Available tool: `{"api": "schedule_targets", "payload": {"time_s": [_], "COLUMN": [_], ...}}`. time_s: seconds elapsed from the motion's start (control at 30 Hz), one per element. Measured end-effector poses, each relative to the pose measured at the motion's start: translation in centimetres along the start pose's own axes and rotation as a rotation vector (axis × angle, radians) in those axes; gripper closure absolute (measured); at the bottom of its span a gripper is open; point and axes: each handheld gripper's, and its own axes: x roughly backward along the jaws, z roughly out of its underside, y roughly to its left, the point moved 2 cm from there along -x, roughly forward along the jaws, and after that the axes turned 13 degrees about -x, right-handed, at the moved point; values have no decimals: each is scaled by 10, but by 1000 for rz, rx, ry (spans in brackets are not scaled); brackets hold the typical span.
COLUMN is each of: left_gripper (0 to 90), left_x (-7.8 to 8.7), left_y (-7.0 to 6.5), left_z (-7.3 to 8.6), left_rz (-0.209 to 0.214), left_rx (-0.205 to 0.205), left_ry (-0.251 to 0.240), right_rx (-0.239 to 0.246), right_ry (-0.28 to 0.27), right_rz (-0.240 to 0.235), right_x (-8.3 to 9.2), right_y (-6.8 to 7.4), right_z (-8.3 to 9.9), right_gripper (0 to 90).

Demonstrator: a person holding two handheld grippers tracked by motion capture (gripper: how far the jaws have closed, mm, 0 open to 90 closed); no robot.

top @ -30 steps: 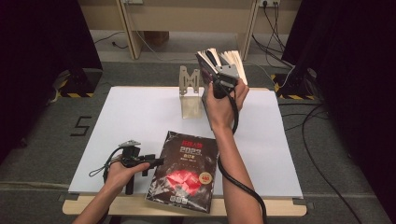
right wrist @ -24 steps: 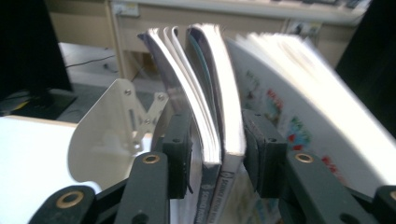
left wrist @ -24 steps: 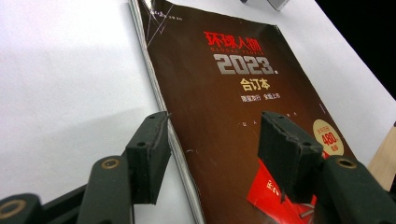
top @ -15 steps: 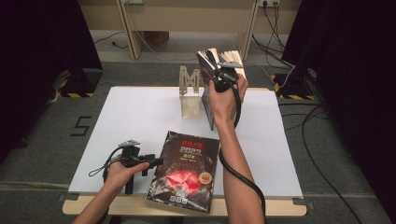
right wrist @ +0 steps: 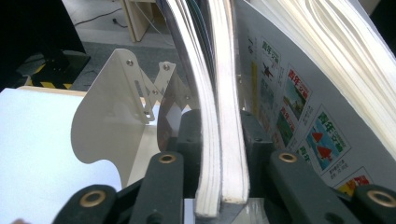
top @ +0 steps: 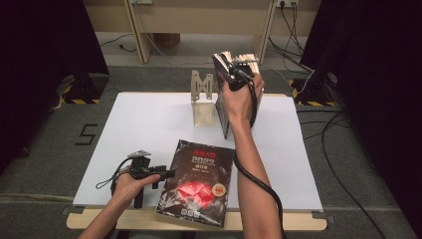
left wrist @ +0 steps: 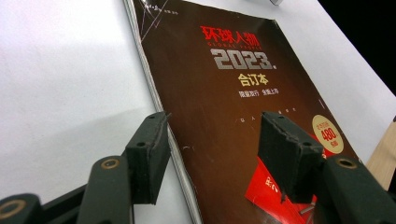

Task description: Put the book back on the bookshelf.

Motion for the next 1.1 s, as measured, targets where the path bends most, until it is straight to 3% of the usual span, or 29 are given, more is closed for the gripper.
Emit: {"api": "schedule_targets", "payload": {"time_s": [0.1,0.6,0.7,0.77,0.93,1.1], "left_gripper": [423,424,424,424,424,423], "left_x": [0,-2,-1,0,0,0], "left_y": [0,0,-1,-1,-1,-2], "left_z": [0,1,1,0,0,0], "left_rz": [1,7,9,6,7,7], "left_rx": [0,-10,-13,-13,-13,-16], "left_ry": [2,3,1,-4,-4,-2], "right_rx": [-7,-67,-72,-51,-47,-35], "right_ry": [-2,-203,-184,-184,-175,-176], "right_rz": [14,49,63,85,45,27], "right_x": [0,4,4,3,6,10], "right_y": [1,0,1,2,1,1], "right_z": [0,22,20,20,20,21], "right_gripper": [763,766,754,729,624,611]}}
